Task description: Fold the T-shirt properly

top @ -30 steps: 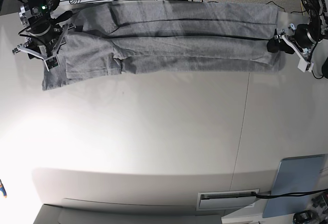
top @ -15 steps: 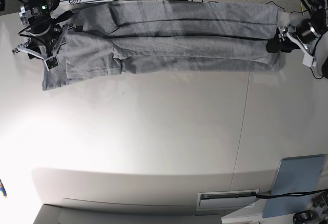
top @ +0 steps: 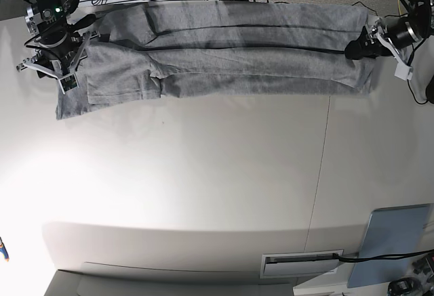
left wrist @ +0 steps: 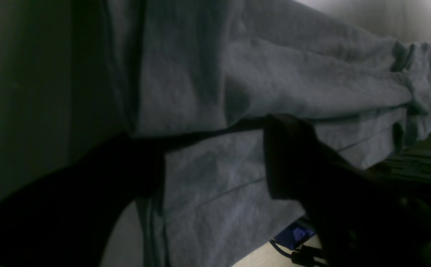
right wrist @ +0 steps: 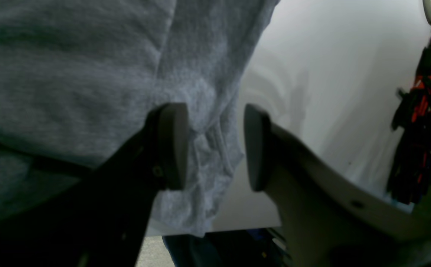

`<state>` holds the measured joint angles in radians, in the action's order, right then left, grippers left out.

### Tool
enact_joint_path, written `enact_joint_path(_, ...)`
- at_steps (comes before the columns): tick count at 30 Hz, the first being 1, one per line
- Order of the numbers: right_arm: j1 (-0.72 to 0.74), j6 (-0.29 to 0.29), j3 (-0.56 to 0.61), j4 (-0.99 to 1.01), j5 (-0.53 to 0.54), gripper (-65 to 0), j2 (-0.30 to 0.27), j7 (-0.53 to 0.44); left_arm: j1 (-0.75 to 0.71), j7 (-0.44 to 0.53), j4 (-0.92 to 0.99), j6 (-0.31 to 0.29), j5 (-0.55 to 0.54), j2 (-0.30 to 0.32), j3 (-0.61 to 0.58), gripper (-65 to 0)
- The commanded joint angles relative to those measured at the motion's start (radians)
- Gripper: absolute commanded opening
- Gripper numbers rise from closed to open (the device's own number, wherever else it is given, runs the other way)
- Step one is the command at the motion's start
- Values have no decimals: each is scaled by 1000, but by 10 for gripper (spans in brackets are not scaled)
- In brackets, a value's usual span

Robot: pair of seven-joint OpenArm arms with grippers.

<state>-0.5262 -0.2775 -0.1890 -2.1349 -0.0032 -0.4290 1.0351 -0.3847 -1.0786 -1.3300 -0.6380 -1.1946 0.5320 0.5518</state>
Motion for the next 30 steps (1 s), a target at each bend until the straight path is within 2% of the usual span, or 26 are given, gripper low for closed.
enact_joint_path(1,3,5,-10,-17,-13,-403,-14,-18,-6,-27,-5,8,2,13,1,-303)
enact_joint_path(10,3,5,-10,-17,-13,-403,-15,-14,-6,74,-4,14,24,-24,1,-476)
enact_joint_path(12,3,5,-10,-17,-13,-403,-14,-14,-6,96,-4,37,34,-37,1,-528)
enact_joint_path(15,3,5,-10,-17,-13,-403,-15,-14,-6,122,-4,42,55,-45,1,-644)
enact_joint_path(22,3,5,-10,-17,-13,-403,-14,-14,4,137,-7,42,93,-43,19,-650)
enact_joint_path(30,3,6,-10,-17,-13,-403,-14,-61,5,114,-122,42,129,-44,147,-650)
